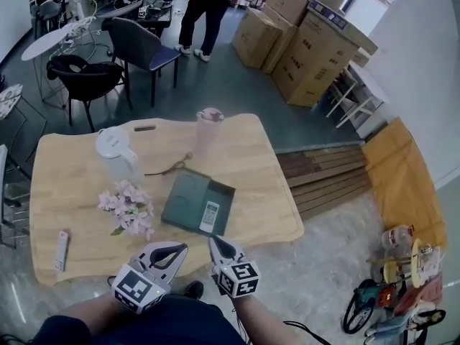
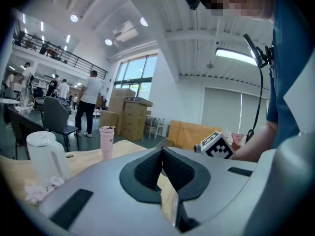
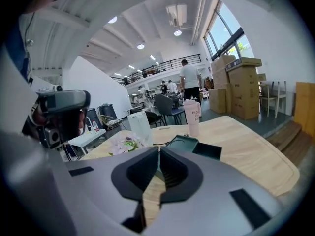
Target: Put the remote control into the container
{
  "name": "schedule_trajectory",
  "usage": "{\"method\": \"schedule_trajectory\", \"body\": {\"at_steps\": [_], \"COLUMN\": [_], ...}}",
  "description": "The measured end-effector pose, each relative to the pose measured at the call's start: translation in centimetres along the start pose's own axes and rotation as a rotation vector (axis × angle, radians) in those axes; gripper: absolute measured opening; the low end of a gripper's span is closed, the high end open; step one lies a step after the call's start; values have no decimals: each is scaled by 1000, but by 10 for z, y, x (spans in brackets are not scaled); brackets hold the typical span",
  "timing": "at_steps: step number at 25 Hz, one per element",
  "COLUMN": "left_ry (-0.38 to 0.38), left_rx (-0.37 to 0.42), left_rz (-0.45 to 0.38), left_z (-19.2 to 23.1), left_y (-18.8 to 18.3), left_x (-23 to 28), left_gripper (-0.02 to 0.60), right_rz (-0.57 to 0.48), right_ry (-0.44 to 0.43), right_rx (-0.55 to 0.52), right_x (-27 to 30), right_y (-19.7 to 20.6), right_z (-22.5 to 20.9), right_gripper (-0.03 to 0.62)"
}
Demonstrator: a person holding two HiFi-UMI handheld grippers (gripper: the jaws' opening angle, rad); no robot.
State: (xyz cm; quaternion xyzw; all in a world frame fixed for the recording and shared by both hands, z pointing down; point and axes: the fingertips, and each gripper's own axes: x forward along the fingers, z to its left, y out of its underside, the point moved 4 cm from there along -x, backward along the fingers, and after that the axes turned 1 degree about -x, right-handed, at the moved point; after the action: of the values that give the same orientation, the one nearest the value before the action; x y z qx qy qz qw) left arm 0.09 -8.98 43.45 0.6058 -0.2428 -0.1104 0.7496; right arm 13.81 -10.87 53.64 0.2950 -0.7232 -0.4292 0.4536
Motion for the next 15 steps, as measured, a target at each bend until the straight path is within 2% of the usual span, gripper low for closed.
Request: {"method": "schedule_trajectory", "body": {"at_steps": [9, 15], "left_ry": [37, 48], "left_rx": [-10, -24], "left_rz": [18, 18], "left_z": [-9, -9], "left_y": [6, 8], "left_x": [-3, -5], "left_gripper": [12, 12], "right_rz": [-158, -209], "right_ry": [-57, -86], "right_rx": [-74, -83], "right_x": [-38, -51], "right_y": [-36, -45], "right_z": [48, 68], "right_gripper": [18, 17]}}
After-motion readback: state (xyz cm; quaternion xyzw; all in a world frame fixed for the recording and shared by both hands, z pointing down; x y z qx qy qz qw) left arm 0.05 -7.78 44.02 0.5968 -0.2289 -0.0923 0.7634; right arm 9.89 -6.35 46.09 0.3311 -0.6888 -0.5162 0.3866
